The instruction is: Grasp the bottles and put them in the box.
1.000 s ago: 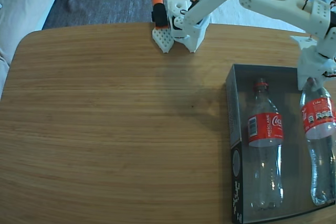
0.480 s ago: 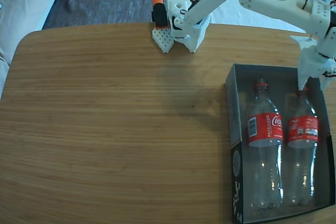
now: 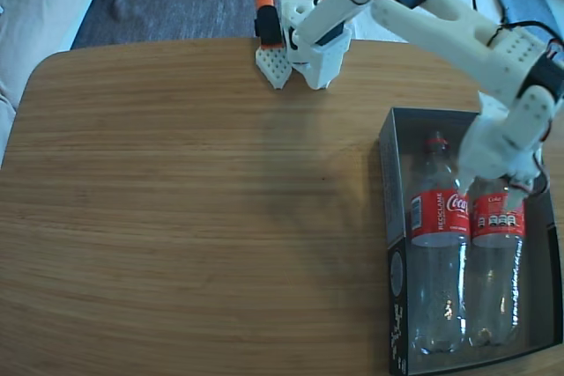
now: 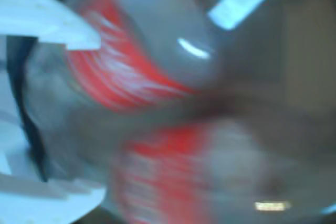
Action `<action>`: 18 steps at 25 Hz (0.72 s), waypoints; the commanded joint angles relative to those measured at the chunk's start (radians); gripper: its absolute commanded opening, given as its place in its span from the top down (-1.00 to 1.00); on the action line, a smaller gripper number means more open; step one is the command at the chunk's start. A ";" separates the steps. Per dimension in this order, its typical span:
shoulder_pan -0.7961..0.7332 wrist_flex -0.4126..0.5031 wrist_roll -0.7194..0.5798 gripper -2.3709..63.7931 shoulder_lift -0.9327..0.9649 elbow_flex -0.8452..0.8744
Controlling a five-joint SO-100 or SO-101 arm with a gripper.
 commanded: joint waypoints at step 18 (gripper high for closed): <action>0.492 0.037 0.173 0.04 0.627 0.509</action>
